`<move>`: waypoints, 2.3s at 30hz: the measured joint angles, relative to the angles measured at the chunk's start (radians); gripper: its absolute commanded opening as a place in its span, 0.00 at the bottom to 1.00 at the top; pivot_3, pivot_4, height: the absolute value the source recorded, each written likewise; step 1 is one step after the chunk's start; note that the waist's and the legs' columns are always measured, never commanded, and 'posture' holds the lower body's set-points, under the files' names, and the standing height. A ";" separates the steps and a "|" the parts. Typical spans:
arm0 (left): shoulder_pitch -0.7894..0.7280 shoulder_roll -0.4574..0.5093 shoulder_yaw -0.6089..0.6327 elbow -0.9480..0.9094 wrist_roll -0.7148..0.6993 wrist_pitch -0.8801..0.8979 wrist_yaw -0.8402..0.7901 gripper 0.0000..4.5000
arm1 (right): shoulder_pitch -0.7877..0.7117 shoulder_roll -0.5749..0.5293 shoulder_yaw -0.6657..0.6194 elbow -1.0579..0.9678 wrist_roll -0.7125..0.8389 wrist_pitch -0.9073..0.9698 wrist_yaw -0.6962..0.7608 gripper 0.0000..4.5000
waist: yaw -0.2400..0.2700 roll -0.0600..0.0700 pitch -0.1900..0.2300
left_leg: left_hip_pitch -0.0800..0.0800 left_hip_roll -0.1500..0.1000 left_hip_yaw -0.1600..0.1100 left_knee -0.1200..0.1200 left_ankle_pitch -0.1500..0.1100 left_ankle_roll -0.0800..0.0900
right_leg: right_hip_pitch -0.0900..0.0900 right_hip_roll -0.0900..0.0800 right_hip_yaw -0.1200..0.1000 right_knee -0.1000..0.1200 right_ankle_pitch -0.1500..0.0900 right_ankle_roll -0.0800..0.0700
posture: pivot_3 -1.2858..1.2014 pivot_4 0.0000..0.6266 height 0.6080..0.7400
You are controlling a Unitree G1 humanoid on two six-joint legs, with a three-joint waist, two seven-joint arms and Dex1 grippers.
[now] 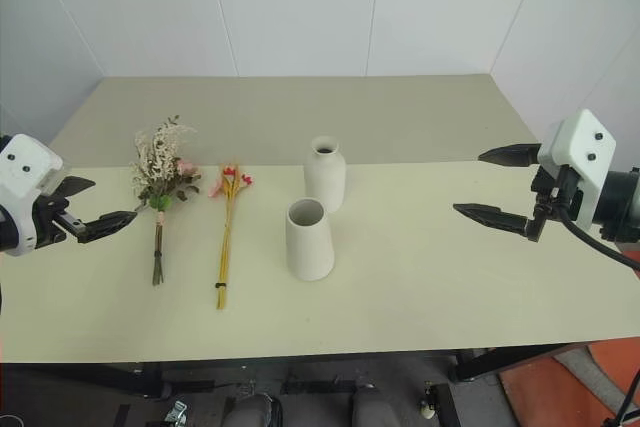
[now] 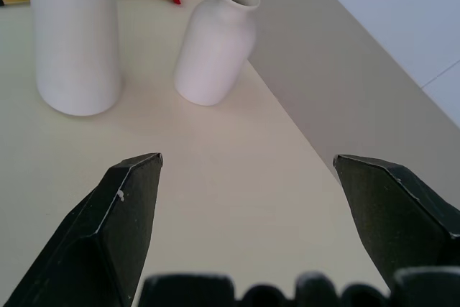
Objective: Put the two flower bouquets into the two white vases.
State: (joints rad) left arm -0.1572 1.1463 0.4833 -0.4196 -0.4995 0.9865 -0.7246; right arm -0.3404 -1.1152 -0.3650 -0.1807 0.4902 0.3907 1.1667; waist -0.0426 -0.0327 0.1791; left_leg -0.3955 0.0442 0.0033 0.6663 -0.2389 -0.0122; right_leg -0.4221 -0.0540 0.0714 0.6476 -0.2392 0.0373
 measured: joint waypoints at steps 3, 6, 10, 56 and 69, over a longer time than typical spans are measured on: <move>0.000 0.000 -0.001 0.000 0.000 0.002 0.001 1.00 | 0.000 -0.003 0.000 0.003 -0.001 -0.008 0.010 1.00 | 0.000 0.000 0.000 | 0.000 0.000 0.000 0.000 0.000 0.000 | 0.000 0.000 0.000 0.000 0.000 0.000 | 0.52 0.24 1.00; -0.004 0.000 -0.014 0.002 0.000 0.028 0.007 1.00 | 0.000 -0.003 0.000 0.005 -0.006 -0.015 0.013 1.00 | 0.000 0.000 0.000 | 0.000 0.000 0.000 0.000 0.000 0.000 | 0.000 0.000 0.000 0.000 0.000 0.000 | 0.52 0.24 1.00; -0.024 0.000 -0.034 0.012 -0.001 0.049 0.008 1.00 | 0.000 -0.003 0.000 0.006 -0.006 -0.016 0.019 1.00 | 0.001 0.000 0.000 | 0.000 0.000 0.000 0.000 0.000 0.000 | 0.000 0.000 0.000 0.000 0.000 0.000 | 0.52 0.24 1.00; -0.628 -0.538 -0.364 0.828 0.241 0.023 0.377 0.21 | -0.010 -0.023 0.031 -0.072 0.041 0.044 0.023 1.00 | 0.028 -0.002 -0.001 | -0.005 -0.006 -0.005 0.004 0.000 0.000 | 0.000 -0.005 -0.002 0.000 0.002 0.003 | 0.52 0.24 1.00; -0.868 -0.664 -0.211 1.016 0.267 -0.329 0.568 0.03 | 0.023 -0.028 0.005 -0.082 0.025 0.043 0.010 1.00 | 0.038 -0.002 0.000 | -0.010 -0.008 -0.007 0.012 0.000 0.000 | 0.000 -0.006 -0.004 0.000 0.004 0.007 | 0.52 0.24 1.00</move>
State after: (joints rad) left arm -1.0248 0.4827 0.2727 0.5963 -0.2325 0.6578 -0.1563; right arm -0.3175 -1.1435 -0.3603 -0.2626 0.5152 0.4335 1.1763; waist -0.0042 -0.0349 0.1787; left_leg -0.4059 0.0364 -0.0035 0.6786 -0.2388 -0.0120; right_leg -0.4225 -0.0602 0.0676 0.6474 -0.2347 0.0439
